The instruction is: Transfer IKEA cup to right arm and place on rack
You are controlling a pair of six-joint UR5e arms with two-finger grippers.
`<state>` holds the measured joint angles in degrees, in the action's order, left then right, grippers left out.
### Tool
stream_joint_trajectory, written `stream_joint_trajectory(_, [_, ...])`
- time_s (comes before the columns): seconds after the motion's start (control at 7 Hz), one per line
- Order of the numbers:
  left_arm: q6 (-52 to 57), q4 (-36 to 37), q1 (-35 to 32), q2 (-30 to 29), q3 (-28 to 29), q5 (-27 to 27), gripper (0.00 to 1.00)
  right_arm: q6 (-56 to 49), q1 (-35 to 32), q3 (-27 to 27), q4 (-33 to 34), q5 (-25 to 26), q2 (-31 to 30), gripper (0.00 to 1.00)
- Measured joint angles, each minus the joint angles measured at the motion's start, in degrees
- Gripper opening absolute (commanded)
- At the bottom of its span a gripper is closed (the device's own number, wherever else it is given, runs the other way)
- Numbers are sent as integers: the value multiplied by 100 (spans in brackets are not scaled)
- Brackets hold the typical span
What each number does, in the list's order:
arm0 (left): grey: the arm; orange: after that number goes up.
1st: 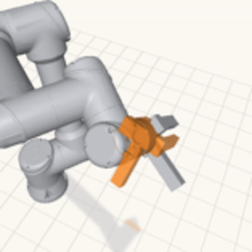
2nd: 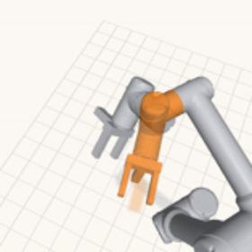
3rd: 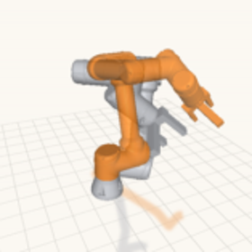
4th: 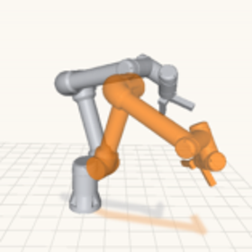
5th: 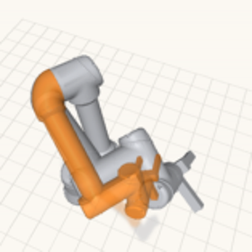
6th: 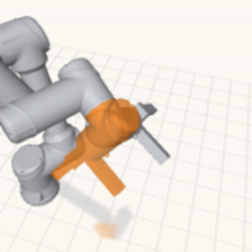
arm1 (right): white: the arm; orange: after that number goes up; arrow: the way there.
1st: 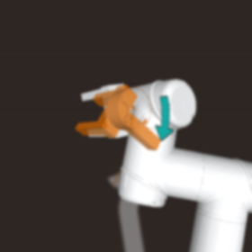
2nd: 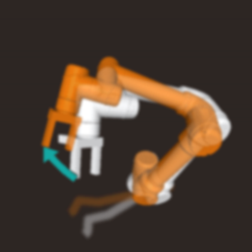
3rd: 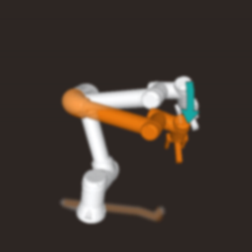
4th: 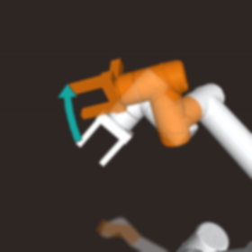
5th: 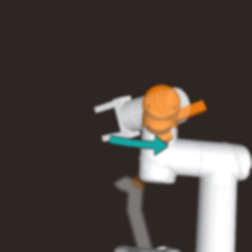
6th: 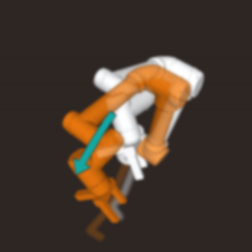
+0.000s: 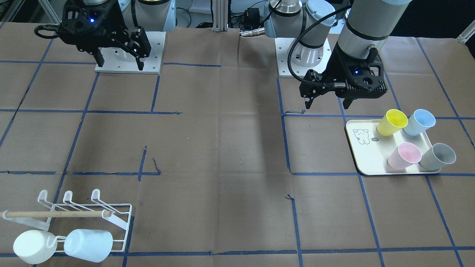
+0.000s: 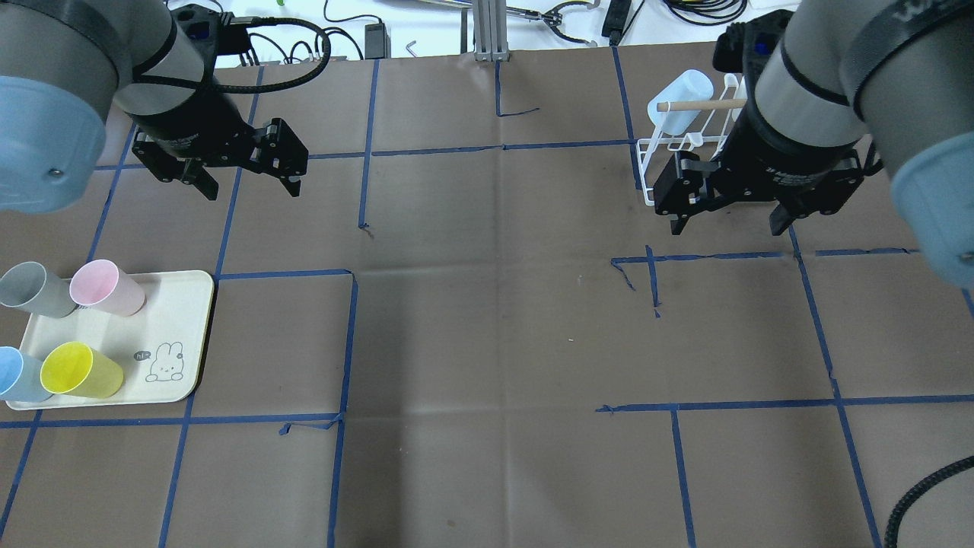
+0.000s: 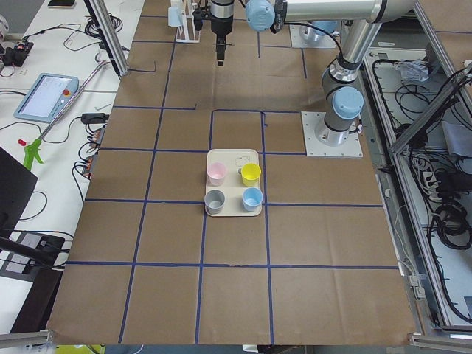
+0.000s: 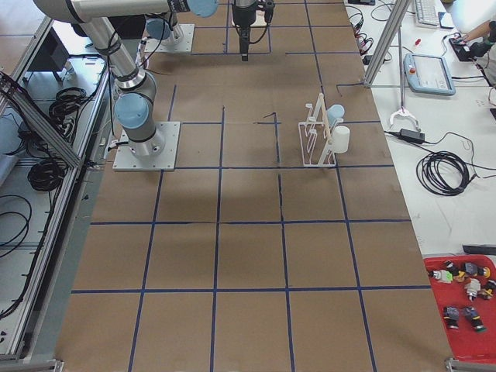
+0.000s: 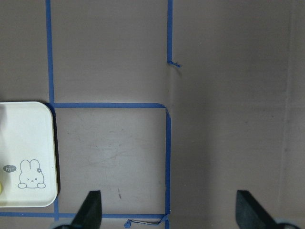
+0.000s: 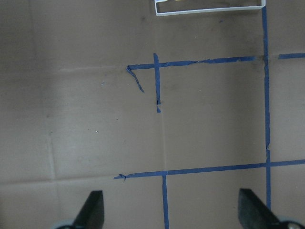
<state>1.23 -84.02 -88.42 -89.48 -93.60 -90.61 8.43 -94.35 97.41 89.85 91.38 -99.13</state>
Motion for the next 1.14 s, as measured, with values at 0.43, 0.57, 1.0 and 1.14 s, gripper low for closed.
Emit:
stream_joint_trajectory(0.43, [6,0,0,0,4,0,100,116,-66,-76,42,5,288,100])
stream_joint_trajectory(0.57, [8,0,0,1,6,0,100,92,0,-82,45,3,292,100])
stream_joint_trajectory(1.0, [9,0,-2,1,8,0,100,-42,163,-75,35,-4,250,100])
stream_joint_trajectory(1.14, [9,0,-6,0,9,0,100,-52,167,-84,36,-5,247,100])
